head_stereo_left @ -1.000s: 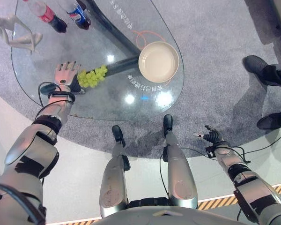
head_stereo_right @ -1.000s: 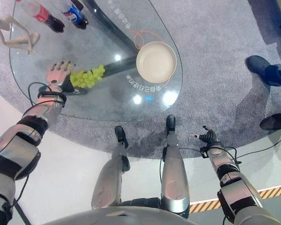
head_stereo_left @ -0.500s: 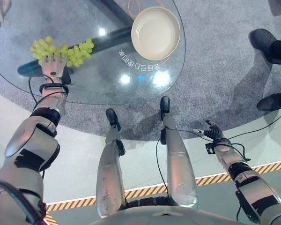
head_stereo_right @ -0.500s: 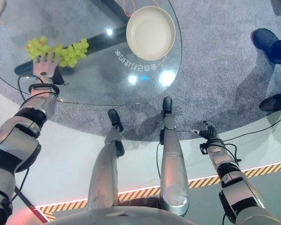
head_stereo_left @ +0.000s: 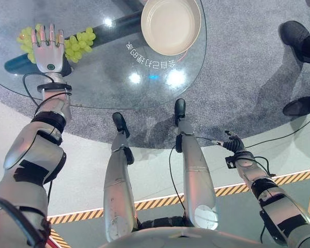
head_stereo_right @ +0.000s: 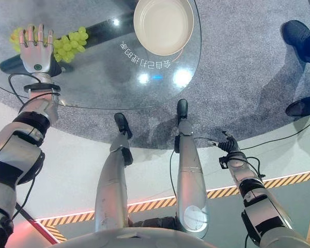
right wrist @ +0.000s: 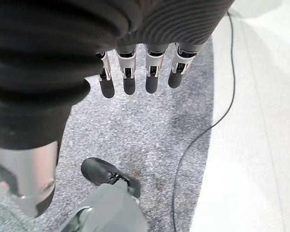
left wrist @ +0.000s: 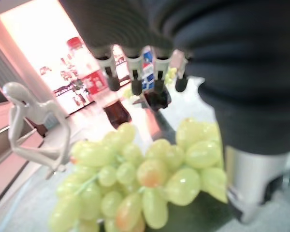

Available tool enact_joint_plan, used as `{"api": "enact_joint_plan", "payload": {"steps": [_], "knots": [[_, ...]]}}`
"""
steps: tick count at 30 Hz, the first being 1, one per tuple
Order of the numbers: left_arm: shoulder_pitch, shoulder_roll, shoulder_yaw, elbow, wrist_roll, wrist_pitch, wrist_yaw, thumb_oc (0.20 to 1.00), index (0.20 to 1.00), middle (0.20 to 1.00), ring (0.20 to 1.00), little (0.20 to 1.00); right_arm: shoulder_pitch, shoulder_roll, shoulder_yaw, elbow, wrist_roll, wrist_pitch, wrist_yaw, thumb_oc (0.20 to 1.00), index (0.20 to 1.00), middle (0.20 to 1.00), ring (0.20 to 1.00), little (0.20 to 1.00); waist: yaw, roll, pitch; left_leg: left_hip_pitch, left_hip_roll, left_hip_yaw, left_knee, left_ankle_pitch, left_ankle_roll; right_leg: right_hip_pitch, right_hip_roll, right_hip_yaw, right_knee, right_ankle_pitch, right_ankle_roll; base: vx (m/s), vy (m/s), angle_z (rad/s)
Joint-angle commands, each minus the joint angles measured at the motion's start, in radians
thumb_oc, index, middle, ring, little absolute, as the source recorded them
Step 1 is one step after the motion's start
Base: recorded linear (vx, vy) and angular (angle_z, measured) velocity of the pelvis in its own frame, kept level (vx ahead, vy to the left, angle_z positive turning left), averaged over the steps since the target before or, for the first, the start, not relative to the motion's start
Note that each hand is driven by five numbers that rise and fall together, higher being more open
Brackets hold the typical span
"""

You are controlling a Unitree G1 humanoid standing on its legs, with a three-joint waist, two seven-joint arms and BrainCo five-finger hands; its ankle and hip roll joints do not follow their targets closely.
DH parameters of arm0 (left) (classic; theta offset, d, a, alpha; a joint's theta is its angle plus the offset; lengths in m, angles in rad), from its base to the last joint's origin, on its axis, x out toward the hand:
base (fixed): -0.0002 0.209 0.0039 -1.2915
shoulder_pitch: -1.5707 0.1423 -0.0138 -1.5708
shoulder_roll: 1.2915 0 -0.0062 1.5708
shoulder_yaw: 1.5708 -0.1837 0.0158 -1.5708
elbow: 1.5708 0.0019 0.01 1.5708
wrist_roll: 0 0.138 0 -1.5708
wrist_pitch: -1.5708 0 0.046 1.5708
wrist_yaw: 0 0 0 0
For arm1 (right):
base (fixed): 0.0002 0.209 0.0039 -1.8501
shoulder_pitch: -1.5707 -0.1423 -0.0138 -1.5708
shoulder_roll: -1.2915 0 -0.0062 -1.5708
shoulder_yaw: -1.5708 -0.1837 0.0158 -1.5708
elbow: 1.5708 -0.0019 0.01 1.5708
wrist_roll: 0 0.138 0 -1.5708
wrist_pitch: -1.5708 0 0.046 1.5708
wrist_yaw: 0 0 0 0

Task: Pick up fruits into the plate

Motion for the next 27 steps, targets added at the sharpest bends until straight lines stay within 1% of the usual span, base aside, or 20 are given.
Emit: {"api": "enact_joint_plan", "payload": {"steps": [1, 6, 7, 8, 10, 11, 12, 15, 16, 18, 19, 20, 22, 23, 24, 25, 27], "knots": [[-0.045, 0.099, 0.061, 0.042, 0.0, 0.016, 0.041, 1.0, 1.0, 1.0, 1.0, 1.0, 0.086, -0.028, 0.008, -0.019, 0.023, -0.02, 0.001, 1.0, 1.0, 1.0, 1.0, 1.0, 0.007, -0.027, -0.017, -0.07, -0.113, -0.025, 0.1, -0.096, 0.05, -0.019, 0.125, 0.018, 0.099, -0.103, -0.042, 0.04, 0.016, -0.02], [-0.073, 0.098, 0.034, 0.058, 0.027, -0.021, 0.01, 1.0, 1.0, 1.0, 1.0, 1.0, 0.092, -0.03, 0.005, -0.021, 0.024, -0.034, 0.007, 1.0, 1.0, 1.0, 1.0, 1.0, -0.005, -0.03, -0.017, -0.084, -0.113, -0.025, 0.12, -0.109, 0.052, -0.032, 0.124, 0.026, 0.104, -0.099, -0.04, 0.04, 0.019, -0.03], [-0.08, 0.095, 0.019, 0.06, 0.026, -0.023, -0.009, 1.0, 1.0, 1.0, 1.0, 1.0, 0.092, -0.03, 0.006, -0.028, 0.028, -0.035, 0.005, 1.0, 1.0, 1.0, 1.0, 1.0, -0.008, -0.031, -0.017, -0.086, -0.114, -0.025, 0.122, -0.111, 0.051, -0.034, 0.124, 0.028, 0.101, -0.096, -0.039, 0.04, 0.012, 0.0], [-0.086, 0.089, 0.005, 0.064, 0.032, -0.038, -0.046, 1.0, 1.0, 1.0, 1.0, 1.0, 0.09, -0.031, 0.005, -0.04, 0.032, -0.036, 0.003, 1.0, 1.0, 1.0, 1.0, 1.0, -0.013, -0.032, -0.017, -0.088, -0.114, -0.022, 0.122, -0.113, 0.052, -0.036, 0.124, 0.03, 0.097, -0.094, -0.038, 0.04, 0.016, -0.01], [-0.096, 0.082, -0.01, 0.072, 0.035, -0.028, -0.092, 1.0, 1.0, 1.0, 1.0, 1.0, 0.081, -0.034, 0.007, -0.053, 0.033, -0.036, -0.007, 1.0, 1.0, 1.0, 1.0, 1.0, -0.018, -0.033, -0.017, -0.096, -0.114, -0.02, 0.124, -0.115, 0.052, -0.045, 0.125, 0.033, 0.094, -0.091, -0.037, 0.01, 0.017, -0.01], [-0.102, 0.079, -0.024, 0.087, 0.041, -0.041, -0.13, 1.0, 1.0, 1.0, 1.0, 1.0, 0.074, -0.036, 0.008, -0.06, 0.026, -0.037, -0.013, 1.0, 1.0, 1.0, 1.0, 1.0, -0.024, -0.034, -0.017, -0.099, -0.115, -0.018, 0.124, -0.116, 0.051, -0.049, 0.126, 0.036, 0.089, -0.088, -0.037, 0.02, 0.036, -0.03], [-0.104, 0.077, -0.03, 0.092, 0.053, -0.048, -0.139, 1.0, 1.0, 1.0, 1.0, 1.0, 0.072, -0.038, 0.009, -0.062, 0.025, -0.037, -0.014, 1.0, 1.0, 1.0, 1.0, 1.0, -0.026, -0.034, -0.017, -0.102, -0.115, -0.017, 0.125, -0.116, 0.051, -0.051, 0.126, 0.039, 0.089, -0.086, -0.037, 0.02, 0.041, -0.02], [-0.12, 0.062, -0.066, 0.104, 0.047, -0.04, -0.203, 1.0, 1.0, 1.0, 1.0, 1.0, 0.064, -0.042, 0.015, -0.076, 0.027, -0.034, -0.027, 1.0, 1.0, 1.0, 1.0, 1.0, -0.036, -0.033, -0.017, -0.112, -0.114, -0.013, 0.128, -0.118, 0.051, -0.065, 0.128, 0.047, 0.091, -0.083, -0.036, 0.03, 0.041, -0.03], [-0.126, 0.058, -0.073, 0.108, 0.041, -0.028, -0.241, 1.0, 1.0, 1.0, 1.0, 1.0, 0.063, -0.046, 0.013, -0.081, 0.03, -0.038, -0.029, 1.0, 1.0, 1.0, 1.0, 1.0, -0.041, -0.033, -0.017, -0.118, -0.115, -0.01, 0.128, -0.118, 0.052, -0.071, 0.129, 0.051, 0.089, -0.081, -0.035, 0.01, 0.041, -0.03], [-0.139, 0.053, -0.095, 0.123, 0.017, -0.039, -0.299, 1.0, 1.0, 1.0, 1.0, 1.0, 0.061, -0.051, 0.013, -0.085, 0.03, -0.046, -0.032, 1.0, 1.0, 1.0, 1.0, 1.0, -0.048, -0.032, -0.017, -0.123, -0.115, -0.005, 0.126, -0.117, 0.053, -0.078, 0.128, 0.055, 0.083, -0.076, -0.034, 0.01, 0.046, -0.02], [-0.14, 0.051, -0.107, 0.128, 0.004, -0.059, -0.325, 1.0, 1.0, 1.0, 1.0, 1.0, 0.06, -0.056, 0.012, -0.091, 0.027, -0.048, -0.034, 1.0, 1.0, 1.0, 1.0, 1.0, -0.053, -0.031, -0.017, -0.127, -0.114, -0.002, 0.125, -0.116, 0.052, -0.083, 0.128, 0.058, 0.08, -0.073, -0.034, 0.01, 0.047, -0.03], [-0.144, 0.049, -0.127, 0.131, -0.045, -0.082, -0.372, 1.0, 1.0, 1.0, 1.0, 1.0, 0.064, -0.06, 0.01, -0.101, 0.026, -0.047, -0.037, 1.0, 1.0, 1.0, 1.0, 1.0, -0.057, -0.031, -0.017, -0.129, -0.114, 0.0, 0.124, -0.117, 0.052, -0.086, 0.128, 0.06, 0.079, -0.071, -0.032, 0.0, 0.033, -0.02], [-0.144, 0.048, -0.128, 0.127, -0.051, -0.073, -0.389, 1.0, 1.0, 1.0, 1.0, 1.0, 0.066, -0.063, 0.009, -0.107, 0.025, -0.044, -0.038, 1.0, 1.0, 1.0, 1.0, 1.0, -0.058, -0.031, -0.017, -0.131, -0.114, 0.001, 0.125, -0.117, 0.052, -0.09, 0.128, 0.06, 0.081, -0.071, -0.032, 0.0, 0.0, 0.0], [-0.143, 0.045, -0.13, 0.125, -0.074, -0.06, -0.426, 1.0, 1.0, 1.0, 1.0, 1.0, 0.069, -0.066, 0.008, -0.122, 0.024, -0.038, -0.043, 1.0, 1.0, 1.0, 1.0, 1.0, -0.061, -0.029, -0.017, -0.135, -0.115, 0.003, 0.126, -0.118, 0.052, -0.095, 0.128, 0.062, 0.082, -0.071, -0.03, 0.0, 0.025, -0.04], [-0.144, 0.044, -0.14, 0.136, -0.133, -0.085, -0.476, 1.0, 1.0, 1.0, 1.0, 1.0, 0.072, -0.069, 0.008, -0.126, 0.023, -0.042, -0.044, 1.0, 1.0, 1.0, 1.0, 1.0, -0.065, -0.028, -0.017, -0.136, -0.114, 0.006, 0.126, -0.12, 0.053, -0.096, 0.127, 0.063, 0.081, -0.07, -0.03, 0.01, 0.025, -0.03], [-0.137, 0.04, -0.146, 0.133, -0.175, -0.076, -0.536, 1.0, 1.0, 1.0, 1.0, 1.0, 0.079, -0.077, 0.007, -0.151, 0.026, -0.033, -0.049, 1.0, 1.0, 1.0, 1.0, 1.0, -0.067, -0.027, -0.017, -0.138, -0.116, 0.007, 0.127, -0.118, 0.053, -0.099, 0.127, 0.063, 0.081, -0.069, -0.03, 0.0, 0.0, 0.0], [-0.134, 0.038, -0.146, 0.145, -0.239, -0.068, -0.566, 1.0, 1.0, 1.0, 1.0, 1.0, 0.081, -0.082, 0.004, -0.166, 0.028, -0.029, -0.051, 1.0, 1.0, 1.0, 1.0, 1.0, -0.07, -0.027, -0.017, -0.139, -0.115, 0.008, 0.127, -0.119, 0.053, -0.1, 0.126, 0.062, 0.081, -0.07, -0.03, 0.0, 0.0, 0.0]]}}
